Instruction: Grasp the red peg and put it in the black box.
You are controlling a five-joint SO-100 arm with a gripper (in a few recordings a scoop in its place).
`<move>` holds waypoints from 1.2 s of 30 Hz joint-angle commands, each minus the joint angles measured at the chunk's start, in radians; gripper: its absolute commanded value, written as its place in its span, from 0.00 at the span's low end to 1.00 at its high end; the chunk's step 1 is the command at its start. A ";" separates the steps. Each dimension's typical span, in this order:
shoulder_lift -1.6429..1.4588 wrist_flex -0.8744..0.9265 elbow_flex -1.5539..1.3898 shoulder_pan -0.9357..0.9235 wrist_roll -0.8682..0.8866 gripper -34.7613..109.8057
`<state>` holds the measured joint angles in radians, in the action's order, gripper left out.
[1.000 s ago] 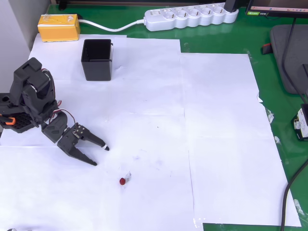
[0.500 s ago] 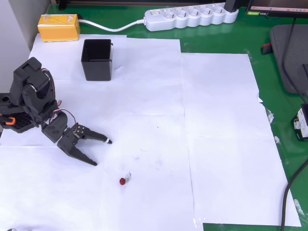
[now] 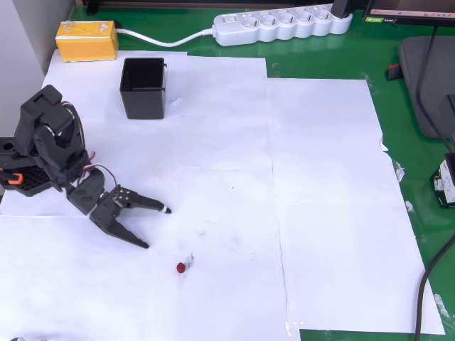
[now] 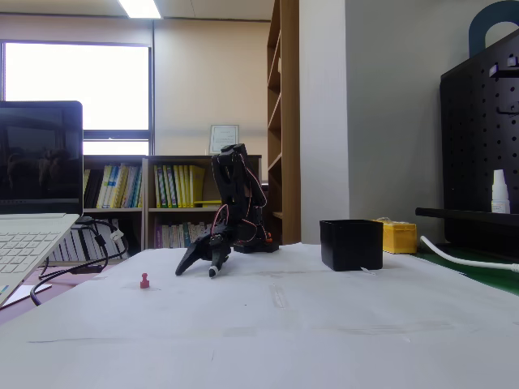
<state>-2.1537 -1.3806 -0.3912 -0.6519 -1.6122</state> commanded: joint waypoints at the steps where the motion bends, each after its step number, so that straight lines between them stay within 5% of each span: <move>1: -0.015 0.006 -0.063 -0.005 -0.012 0.49; 21: -0.106 -0.017 -0.233 -0.020 0.037 0.49; 36: -0.080 0.179 -0.377 -0.057 0.049 0.49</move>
<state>-2.2734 -1.2364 -0.7302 -0.6857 -1.5585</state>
